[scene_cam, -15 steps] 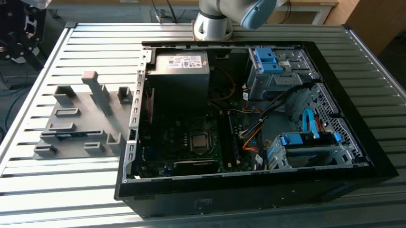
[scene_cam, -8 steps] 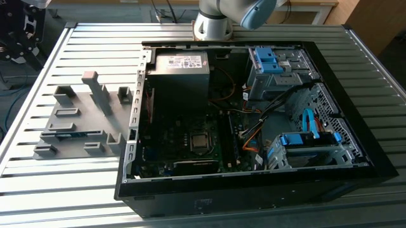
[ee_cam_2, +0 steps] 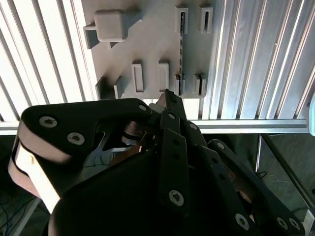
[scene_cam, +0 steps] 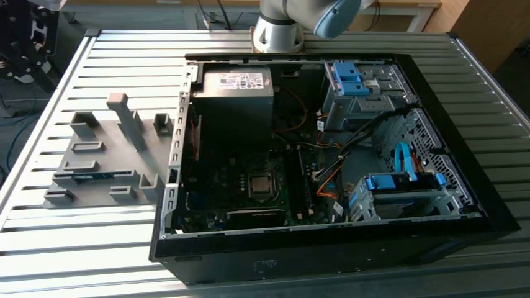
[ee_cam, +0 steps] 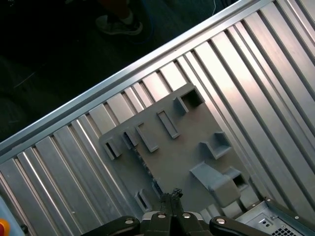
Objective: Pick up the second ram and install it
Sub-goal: 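Pick up the second ram and move it above second insertion slot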
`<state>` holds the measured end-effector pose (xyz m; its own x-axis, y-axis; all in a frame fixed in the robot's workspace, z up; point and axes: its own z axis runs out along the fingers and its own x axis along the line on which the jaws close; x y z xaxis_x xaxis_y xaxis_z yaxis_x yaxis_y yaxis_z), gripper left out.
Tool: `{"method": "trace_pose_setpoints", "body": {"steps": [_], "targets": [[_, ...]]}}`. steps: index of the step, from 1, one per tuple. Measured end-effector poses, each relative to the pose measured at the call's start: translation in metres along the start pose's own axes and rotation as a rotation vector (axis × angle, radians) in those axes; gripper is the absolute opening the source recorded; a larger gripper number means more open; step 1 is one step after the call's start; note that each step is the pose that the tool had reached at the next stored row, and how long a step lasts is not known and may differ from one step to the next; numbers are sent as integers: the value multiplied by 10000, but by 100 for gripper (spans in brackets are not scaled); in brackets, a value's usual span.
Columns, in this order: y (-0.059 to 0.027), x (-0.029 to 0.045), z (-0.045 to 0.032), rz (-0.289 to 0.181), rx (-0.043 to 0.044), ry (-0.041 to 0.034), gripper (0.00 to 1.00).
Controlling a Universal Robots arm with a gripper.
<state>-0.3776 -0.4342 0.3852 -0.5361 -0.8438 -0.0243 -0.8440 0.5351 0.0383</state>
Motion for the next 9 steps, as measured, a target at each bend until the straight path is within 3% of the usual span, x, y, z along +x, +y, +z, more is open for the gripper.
{"method": "trace_pose_setpoints", "body": {"steps": [9], "targets": [[3,5,2,-140,-3,6,11]]}}
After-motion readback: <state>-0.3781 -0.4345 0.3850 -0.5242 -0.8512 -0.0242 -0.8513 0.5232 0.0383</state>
